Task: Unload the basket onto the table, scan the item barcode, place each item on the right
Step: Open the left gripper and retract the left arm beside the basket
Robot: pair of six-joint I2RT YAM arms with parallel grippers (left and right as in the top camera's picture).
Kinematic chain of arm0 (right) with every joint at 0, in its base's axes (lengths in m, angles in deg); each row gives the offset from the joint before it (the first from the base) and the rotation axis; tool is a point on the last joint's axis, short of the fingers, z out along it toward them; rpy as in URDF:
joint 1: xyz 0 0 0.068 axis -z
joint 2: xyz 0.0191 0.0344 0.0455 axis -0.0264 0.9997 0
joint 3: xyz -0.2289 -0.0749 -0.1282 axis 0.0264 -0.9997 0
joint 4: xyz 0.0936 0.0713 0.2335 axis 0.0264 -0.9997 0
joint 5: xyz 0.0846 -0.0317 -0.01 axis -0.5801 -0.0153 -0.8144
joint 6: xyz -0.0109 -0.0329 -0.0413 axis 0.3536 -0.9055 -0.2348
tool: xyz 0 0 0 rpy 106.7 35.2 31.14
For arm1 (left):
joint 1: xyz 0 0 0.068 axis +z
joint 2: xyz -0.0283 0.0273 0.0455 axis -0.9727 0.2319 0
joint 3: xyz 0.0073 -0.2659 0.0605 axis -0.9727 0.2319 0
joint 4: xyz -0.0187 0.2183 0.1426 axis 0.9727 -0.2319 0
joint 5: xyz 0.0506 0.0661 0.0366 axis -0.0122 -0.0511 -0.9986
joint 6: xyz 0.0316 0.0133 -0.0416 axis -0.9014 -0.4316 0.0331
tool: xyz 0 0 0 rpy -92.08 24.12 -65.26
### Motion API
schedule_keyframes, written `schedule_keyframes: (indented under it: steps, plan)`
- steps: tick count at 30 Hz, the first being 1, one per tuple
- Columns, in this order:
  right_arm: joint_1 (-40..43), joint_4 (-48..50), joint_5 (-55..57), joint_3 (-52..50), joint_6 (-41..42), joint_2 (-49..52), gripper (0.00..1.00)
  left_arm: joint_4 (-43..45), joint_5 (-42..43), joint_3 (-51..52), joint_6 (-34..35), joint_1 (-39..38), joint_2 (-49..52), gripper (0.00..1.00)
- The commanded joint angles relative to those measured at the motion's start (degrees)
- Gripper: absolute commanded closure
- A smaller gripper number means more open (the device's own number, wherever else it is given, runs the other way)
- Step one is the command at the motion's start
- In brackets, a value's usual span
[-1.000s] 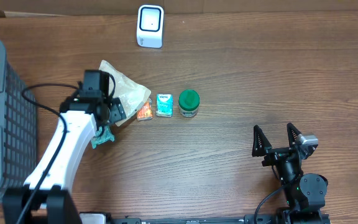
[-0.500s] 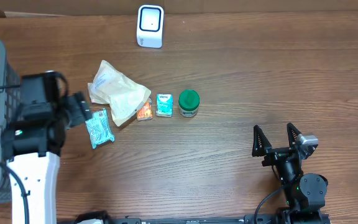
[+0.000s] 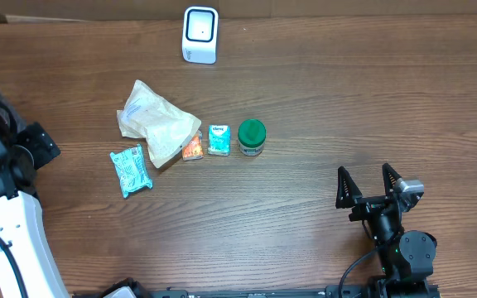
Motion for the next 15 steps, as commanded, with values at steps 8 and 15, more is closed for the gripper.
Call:
schedule_keyframes:
  steps: [8, 15]
  plan:
    - [-0.4, 0.2, 0.5, -0.6, -0.2, -0.2, 0.0, 0.0, 19.2, -0.7, -4.3, 0.2, 1.5, 0.0]
    - [-0.4, 0.2, 0.5, -0.6, -0.2, -0.2, 0.0, 0.0, 19.2, -0.7, -4.3, 0.2, 1.9, 0.0]
